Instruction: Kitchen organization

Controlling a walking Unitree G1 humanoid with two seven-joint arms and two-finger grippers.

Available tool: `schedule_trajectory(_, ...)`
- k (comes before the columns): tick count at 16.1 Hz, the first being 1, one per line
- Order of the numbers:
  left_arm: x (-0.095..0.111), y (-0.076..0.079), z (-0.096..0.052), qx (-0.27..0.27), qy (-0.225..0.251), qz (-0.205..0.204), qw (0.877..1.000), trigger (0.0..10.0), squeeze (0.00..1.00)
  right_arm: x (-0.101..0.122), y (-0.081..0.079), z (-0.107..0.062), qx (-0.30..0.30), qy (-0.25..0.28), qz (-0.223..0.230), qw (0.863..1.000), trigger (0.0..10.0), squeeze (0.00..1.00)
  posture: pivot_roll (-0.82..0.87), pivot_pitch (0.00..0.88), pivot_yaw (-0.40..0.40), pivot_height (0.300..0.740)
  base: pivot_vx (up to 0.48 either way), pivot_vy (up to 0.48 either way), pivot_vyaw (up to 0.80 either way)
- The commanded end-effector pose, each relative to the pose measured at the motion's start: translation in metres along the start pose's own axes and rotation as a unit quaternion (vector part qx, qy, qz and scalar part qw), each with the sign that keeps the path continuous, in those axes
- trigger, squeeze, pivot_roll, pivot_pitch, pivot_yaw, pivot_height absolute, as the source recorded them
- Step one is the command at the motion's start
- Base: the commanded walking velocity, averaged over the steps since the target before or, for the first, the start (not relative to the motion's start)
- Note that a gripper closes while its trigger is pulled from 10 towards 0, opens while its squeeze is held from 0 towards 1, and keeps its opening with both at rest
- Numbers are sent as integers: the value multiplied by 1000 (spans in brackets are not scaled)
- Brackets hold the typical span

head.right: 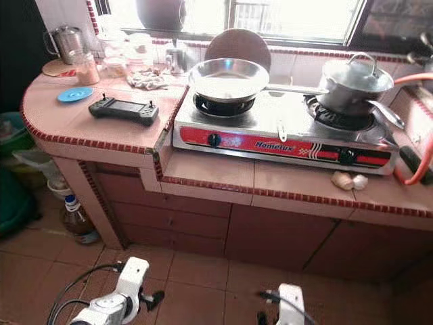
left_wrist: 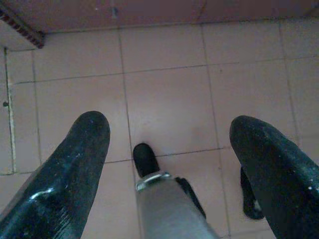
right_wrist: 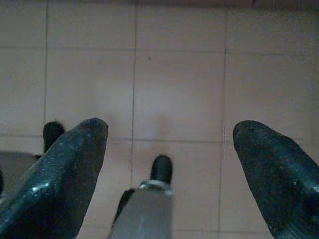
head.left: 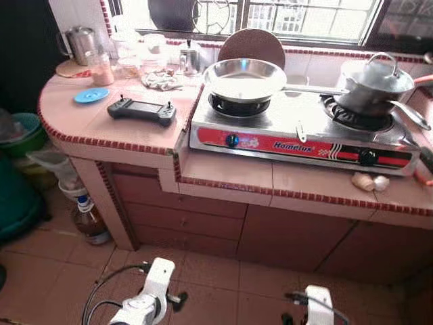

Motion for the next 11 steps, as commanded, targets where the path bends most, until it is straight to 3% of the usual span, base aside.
schedule_trajectory(1, 7, -2, 0, 7, 7, 0, 1000, 10000, 0, 16, 3, 1, -3, 31, -25, 999, 10000, 0, 103, 0, -55, 740, 0, 0, 0)
schedule_trajectory(3, 9, -1, 0, -1, 16, 7, 1000, 10000, 0, 29, -3, 2, 2, 57, -47, 997, 10000, 0, 111, 0, -63, 740, 0, 0, 0)
schedule_trajectory(5, 17, -1, -1, -16, 49, 23, 998, 10000, 0, 46, -19, 2, 57, 98, -16, 993, 10000, 0, 112, 0, -71, 740, 0, 0, 0)
schedule_trajectory(6, 27, 1, -3, -27, 75, 62, 995, 10000, 0, 54, -22, 1, 51, 119, -40, 991, 10000, 0, 126, 0, -79, 740, 0, 0, 0)
schedule_trajectory(7, 36, 0, -4, -29, 94, 61, 993, 10000, 0, 58, -25, 1, 55, 132, -45, 989, 10000, 0, 152, 0, -84, 740, 0, 0, 0)
schedule_trajectory(8, 60, -4, -8, -25, 149, 64, 986, 10000, 0, 70, -26, -2, 61, 169, -45, 983, 10000, 0, 164, 0, -79, 740, 0, 0, 0)
schedule_trajectory(9, 72, -7, -12, -43, 170, 59, 983, 10000, 0, 84, -24, -6, 72, 206, -44, 975, 10000, 0, 160, 0, -78, 740, 0, 0, 0)
schedule_trajectory(11, 73, -9, -15, -58, 177, 69, 980, 10000, 0, 85, -20, -9, 81, 219, -47, 971, 10000, 0, 169, 0, -82, 740, 0, 0, 0)
Point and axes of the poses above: a point about 5 cm out from each wrist's last joint towards the gripper, its own z axis pointing out of the wrist towards the gripper, its own x axis along the axis of the wrist's last joint, y = z × x, the point moved 2 cm from there along z, pointing out of the wrist towards the gripper, and after that the axes turned 12 degrees about -z, right-handed, at the moved point
